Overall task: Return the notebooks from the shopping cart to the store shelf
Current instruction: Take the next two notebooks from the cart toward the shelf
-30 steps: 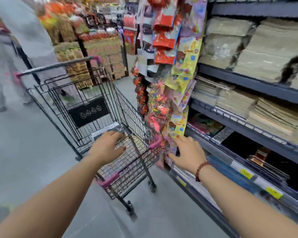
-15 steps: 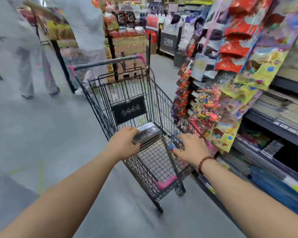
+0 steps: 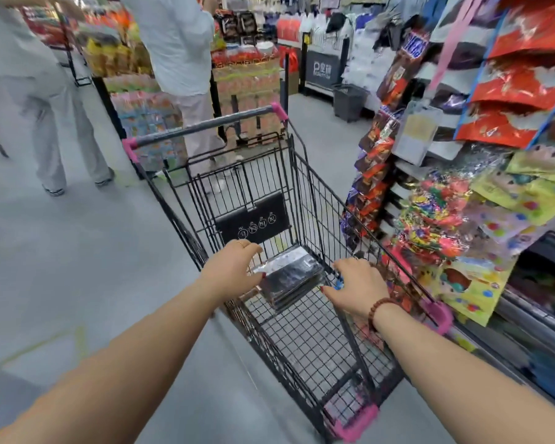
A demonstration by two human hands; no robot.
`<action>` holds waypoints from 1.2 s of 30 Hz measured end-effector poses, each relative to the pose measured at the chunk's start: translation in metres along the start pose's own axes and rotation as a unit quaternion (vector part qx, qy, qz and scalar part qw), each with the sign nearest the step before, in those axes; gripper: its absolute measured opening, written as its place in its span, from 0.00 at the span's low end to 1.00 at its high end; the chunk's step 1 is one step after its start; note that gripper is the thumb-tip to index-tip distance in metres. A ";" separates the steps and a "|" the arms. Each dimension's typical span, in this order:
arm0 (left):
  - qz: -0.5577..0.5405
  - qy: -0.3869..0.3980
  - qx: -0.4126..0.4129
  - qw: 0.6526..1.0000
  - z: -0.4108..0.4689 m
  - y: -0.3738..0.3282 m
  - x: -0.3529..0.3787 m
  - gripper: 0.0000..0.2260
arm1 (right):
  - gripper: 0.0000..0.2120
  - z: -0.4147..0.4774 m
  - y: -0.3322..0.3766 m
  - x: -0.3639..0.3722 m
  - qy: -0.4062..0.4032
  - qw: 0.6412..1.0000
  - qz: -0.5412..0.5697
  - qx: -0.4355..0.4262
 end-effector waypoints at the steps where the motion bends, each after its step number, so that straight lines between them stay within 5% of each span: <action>1: -0.002 0.004 -0.002 1.000 0.011 0.004 0.001 0.23 | 0.26 0.008 -0.001 0.002 0.005 1.000 0.004 0.004; 15: -0.035 0.121 0.076 0.989 0.176 0.054 0.083 0.23 | 0.24 0.117 -0.023 0.054 0.038 0.991 0.043 0.125; 25: -0.072 0.246 0.154 0.954 0.262 0.103 0.179 0.25 | 0.22 0.174 -0.012 0.127 0.075 0.951 0.104 0.282; 36: -0.093 0.286 0.070 0.951 0.274 0.134 0.323 0.28 | 0.32 0.186 -0.036 0.266 0.112 0.885 0.213 0.399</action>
Point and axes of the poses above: each hand's wrist, its own z-axis towards the middle knuckle, its own x-axis out of the palm, y = z × x, the point moved 5 cm from there along z, towards the middle knuckle, and after that the axes turned 3 degrees about -y, right-handed, at the moved point
